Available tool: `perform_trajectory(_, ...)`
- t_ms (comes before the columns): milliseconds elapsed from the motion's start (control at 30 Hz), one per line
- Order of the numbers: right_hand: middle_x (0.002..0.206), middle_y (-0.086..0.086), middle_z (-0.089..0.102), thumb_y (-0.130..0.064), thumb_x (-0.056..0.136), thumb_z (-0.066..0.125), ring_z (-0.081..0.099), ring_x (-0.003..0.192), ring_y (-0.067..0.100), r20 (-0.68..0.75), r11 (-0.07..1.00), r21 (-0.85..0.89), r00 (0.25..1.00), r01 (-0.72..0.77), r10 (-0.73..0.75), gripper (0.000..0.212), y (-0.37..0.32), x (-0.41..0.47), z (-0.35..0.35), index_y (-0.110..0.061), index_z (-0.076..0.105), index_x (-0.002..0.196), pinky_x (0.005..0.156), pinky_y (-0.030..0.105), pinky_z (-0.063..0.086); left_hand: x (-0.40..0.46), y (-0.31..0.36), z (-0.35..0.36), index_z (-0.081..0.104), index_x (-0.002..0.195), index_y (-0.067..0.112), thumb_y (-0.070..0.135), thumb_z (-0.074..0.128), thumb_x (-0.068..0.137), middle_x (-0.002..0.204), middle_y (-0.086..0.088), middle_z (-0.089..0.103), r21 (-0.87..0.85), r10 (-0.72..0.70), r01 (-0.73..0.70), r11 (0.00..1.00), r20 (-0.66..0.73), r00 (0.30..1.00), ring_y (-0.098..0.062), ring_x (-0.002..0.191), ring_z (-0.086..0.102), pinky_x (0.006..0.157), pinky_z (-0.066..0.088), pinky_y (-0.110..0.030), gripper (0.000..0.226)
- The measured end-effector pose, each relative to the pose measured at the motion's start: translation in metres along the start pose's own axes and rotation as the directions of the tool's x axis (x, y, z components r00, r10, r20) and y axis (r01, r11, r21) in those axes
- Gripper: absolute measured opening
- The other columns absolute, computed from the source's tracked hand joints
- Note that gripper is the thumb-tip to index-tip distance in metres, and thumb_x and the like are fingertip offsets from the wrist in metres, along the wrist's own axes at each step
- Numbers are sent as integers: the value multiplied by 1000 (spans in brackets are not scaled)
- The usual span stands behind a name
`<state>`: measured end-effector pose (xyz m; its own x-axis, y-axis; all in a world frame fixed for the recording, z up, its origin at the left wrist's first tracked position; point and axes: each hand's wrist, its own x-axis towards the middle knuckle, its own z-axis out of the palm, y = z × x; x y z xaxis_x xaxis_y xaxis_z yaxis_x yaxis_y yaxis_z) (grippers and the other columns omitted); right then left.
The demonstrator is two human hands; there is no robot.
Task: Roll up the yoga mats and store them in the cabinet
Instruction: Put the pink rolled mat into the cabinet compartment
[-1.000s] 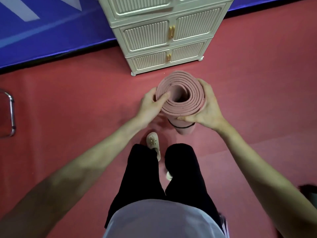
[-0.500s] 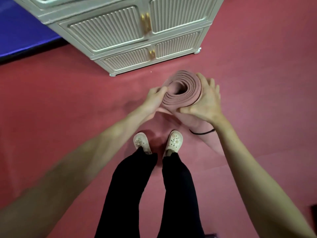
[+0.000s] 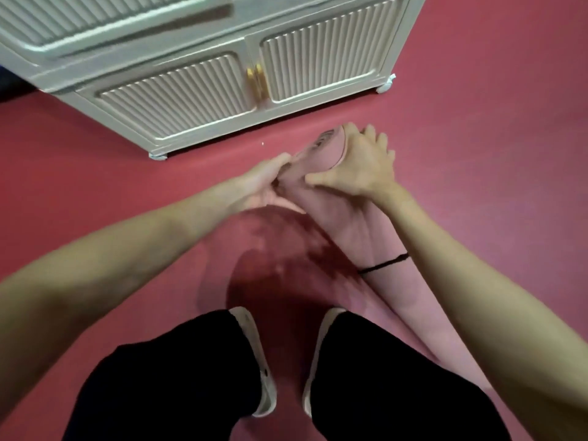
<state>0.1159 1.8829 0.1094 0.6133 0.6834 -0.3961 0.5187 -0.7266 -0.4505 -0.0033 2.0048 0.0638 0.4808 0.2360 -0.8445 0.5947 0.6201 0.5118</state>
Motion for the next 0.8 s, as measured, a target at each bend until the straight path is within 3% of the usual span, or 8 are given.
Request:
perform_trajectory(100,130,11,46,-73,51,73,38,124,35,58,999,-12,998,31,-30,98,9,41,39,-17,46,127,99,46,34,53,-10,-42,57,92,14,25,46,95,85,-7,59,157,-56,51,986,32,998,-22,74,63,63,61,-44,15)
perform_trajectory(200,131,13,49,-75,51,71,40,124,35,40,998,-49,999,36,-34,95,18,77,73,-16,51,122,98,46,36,104,3,-79,59,107,11,24,49,98,99,-12,67,367,275,-199,909,-167,947,-18,74,64,60,58,-30,19)
perform_trajectory(233,130,13,50,-76,50,71,41,123,36,26,998,-61,999,29,-28,94,20,87,82,-15,53,119,97,46,37,118,11,-89,58,106,11,20,50,97,102,-12,65,415,433,-311,855,-239,869,-17,75,64,56,56,-27,15)
perform_trajectory(300,129,13,51,-77,47,70,42,123,36,9,997,-70,1000,8,-7,94,24,103,101,-14,56,116,97,44,37,140,26,-102,61,102,13,20,54,90,99,-11,65,548,697,-470,692,-336,634,-20,84,67,64,58,-31,15)
perform_trajectory(367,129,12,52,-78,44,70,42,123,35,8,998,-62,1000,-14,14,97,28,112,115,-14,57,116,97,43,38,154,36,-101,67,105,10,23,56,85,92,-6,68,643,820,-519,564,-360,445,-3,79,66,76,55,-22,26)
perform_trajectory(433,128,11,53,-79,41,69,43,122,34,15,998,-45,999,-32,33,99,30,118,122,-15,58,116,96,42,39,164,46,-95,66,111,6,22,57,90,87,2,64,689,860,-515,510,-386,334,6,70,58,71,44,-8,28)
perform_trajectory(567,123,7,56,-80,37,67,46,119,32,19,999,-40,999,-36,36,98,29,124,118,-16,60,111,91,39,40,176,62,-86,66,104,9,24,58,88,84,3,64,702,857,-499,508,-470,212,-14,87,65,82,49,-27,24)
perform_trajectory(800,117,5,58,-79,38,69,49,115,31,1,999,-26,999,-40,40,95,33,121,107,-17,61,109,96,41,45,165,43,-80,53,78,13,28,61,89,71,-3,58,809,944,-497,314,-321,73,-16,65,52,68,41,-32,20)
